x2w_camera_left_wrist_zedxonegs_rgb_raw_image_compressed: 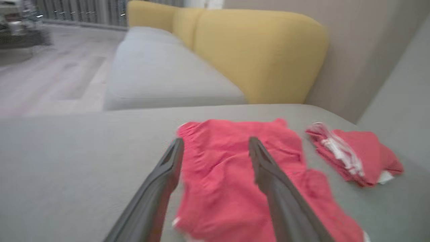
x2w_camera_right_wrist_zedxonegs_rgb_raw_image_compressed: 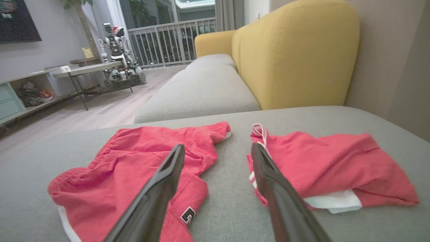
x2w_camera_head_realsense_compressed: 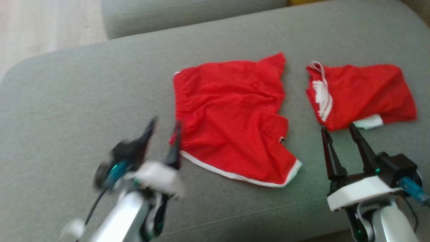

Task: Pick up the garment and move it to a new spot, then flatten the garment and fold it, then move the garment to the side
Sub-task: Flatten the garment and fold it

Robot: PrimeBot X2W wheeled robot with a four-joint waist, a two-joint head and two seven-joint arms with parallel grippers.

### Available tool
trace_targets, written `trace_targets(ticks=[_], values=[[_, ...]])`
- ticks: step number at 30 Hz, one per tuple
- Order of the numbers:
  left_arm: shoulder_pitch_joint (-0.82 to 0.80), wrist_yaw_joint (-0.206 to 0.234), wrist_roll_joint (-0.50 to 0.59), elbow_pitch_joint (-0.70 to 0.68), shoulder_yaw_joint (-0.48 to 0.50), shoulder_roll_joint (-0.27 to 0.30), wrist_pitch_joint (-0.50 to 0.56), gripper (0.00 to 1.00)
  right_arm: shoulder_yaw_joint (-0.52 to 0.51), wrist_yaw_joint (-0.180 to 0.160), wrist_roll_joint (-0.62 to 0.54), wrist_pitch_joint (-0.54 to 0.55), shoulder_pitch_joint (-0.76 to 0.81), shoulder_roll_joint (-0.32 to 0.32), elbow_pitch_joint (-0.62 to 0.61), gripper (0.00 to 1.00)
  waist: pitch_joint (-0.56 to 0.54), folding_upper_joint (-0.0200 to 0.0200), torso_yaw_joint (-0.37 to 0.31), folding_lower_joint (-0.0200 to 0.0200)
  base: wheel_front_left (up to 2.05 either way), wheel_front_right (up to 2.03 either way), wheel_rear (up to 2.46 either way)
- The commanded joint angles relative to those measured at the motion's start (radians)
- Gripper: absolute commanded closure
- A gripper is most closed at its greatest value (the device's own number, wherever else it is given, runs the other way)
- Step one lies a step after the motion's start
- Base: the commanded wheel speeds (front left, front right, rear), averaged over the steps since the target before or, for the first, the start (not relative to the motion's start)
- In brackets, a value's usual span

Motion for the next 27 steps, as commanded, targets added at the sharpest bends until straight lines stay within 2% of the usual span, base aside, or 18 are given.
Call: trace_targets(ticks=[1, 4, 8, 14, 19, 23, 27], values=[[0.042, 0.010, 0.027, -0.066, 0.106, 0.012, -0.008, 0.00, 0.024, 0.000, -0.004, -0.008, -0.004, -0.002, -0.043, 0.00, -0.025, -0.0001, 0.047, 0.0000, 0.00, 0.00, 0.00], [0.149, -0.005, 0.071, -0.107, 0.203, 0.002, -0.008, 0.00, 0.027, 0.000, -0.012, -0.007, 0.018, -0.002, -0.050, 0.00, -0.031, -0.0001, 0.074, 0.0000, 0.00, 0.00, 0.00], [0.241, -0.057, 0.122, -0.120, 0.280, -0.034, -0.008, 0.00, 0.033, 0.000, -0.014, -0.004, 0.035, -0.002, -0.052, 0.00, -0.035, -0.0001, 0.098, 0.0000, 0.00, 0.00, 0.00], [0.256, -0.120, 0.178, -0.111, 0.353, -0.080, -0.008, 0.00, 0.042, 0.000, -0.016, 0.003, 0.033, -0.002, -0.057, 0.00, -0.026, -0.0001, 0.098, 0.0000, 0.00, 0.00, 0.00], [0.225, -0.160, 0.206, -0.064, 0.366, -0.091, -0.008, 0.00, 0.040, 0.000, -0.017, 0.006, 0.030, -0.002, -0.061, 0.00, -0.006, -0.0001, 0.083, 0.0000, 0.00, 0.00, 0.00], [0.151, -0.218, 0.216, 0.074, 0.340, -0.095, -0.008, 0.00, 0.047, 0.000, -0.014, 0.005, 0.011, -0.002, -0.063, 0.00, 0.036, -0.0001, 0.040, 0.0000, 0.00, 0.00, 0.00], [0.081, -0.233, 0.218, 0.170, 0.318, -0.096, -0.008, 0.00, 0.045, 0.000, -0.013, 0.003, -0.005, -0.002, -0.064, 0.00, 0.071, -0.0001, 0.005, 0.0000, 0.00, 0.00, 0.00]])
